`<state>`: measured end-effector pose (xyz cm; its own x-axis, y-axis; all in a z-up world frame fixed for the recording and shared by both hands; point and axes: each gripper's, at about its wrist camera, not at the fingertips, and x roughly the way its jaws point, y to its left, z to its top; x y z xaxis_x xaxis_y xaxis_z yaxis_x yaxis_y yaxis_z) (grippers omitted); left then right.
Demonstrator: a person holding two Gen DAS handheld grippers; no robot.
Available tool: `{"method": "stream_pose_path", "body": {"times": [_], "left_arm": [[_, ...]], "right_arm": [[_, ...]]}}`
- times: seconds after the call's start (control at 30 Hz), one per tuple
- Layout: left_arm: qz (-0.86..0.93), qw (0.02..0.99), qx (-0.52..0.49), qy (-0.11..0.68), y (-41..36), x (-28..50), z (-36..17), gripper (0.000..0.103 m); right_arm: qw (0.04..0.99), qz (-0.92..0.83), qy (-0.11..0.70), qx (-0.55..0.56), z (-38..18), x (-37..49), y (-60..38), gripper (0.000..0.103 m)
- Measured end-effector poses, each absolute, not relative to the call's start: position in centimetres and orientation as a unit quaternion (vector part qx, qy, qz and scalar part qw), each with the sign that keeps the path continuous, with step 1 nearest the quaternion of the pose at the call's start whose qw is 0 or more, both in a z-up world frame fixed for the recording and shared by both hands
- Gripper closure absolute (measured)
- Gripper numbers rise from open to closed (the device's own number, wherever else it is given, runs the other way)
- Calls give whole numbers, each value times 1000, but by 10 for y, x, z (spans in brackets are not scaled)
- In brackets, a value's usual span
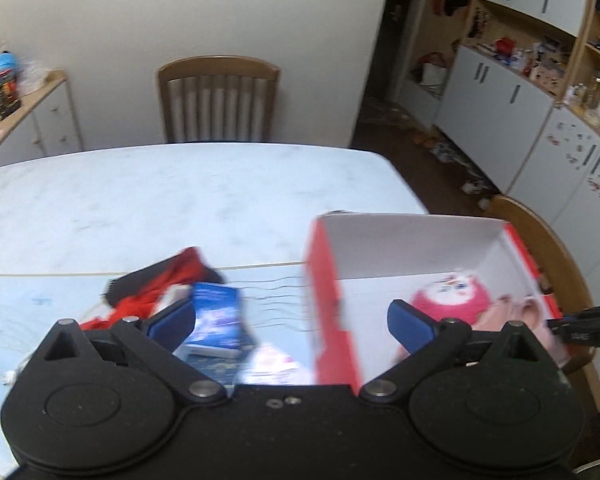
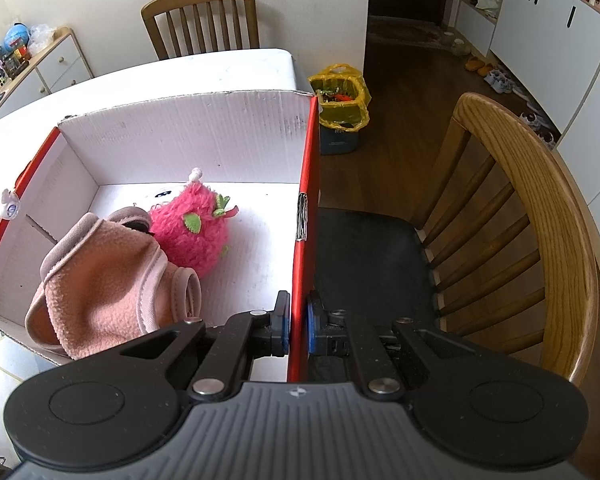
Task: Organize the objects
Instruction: 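Lower the pink cloth beside the plush toy and open the left gripper, then grasp the red cloth with the left gripper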
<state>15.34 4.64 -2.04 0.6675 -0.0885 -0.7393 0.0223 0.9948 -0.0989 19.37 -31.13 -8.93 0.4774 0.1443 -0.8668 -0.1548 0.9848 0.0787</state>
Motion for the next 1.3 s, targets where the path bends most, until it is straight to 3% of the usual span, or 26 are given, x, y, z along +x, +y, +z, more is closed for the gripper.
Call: {"method": "stream_pose_path", "body": {"times": [0.47, 0.97, 1.3], "left_arm": [[13, 900, 8, 435, 126, 158, -46, 2], [9, 867, 138, 478, 159, 190, -107, 5], [-14, 861, 183, 475, 154, 201, -133, 23]], "right_arm": [[857, 72, 510, -14, -90, 198, -305, 95], [849, 45, 526, -9, -90, 199, -302, 95], [846, 36, 532, -15, -90, 200, -298, 95]]}}
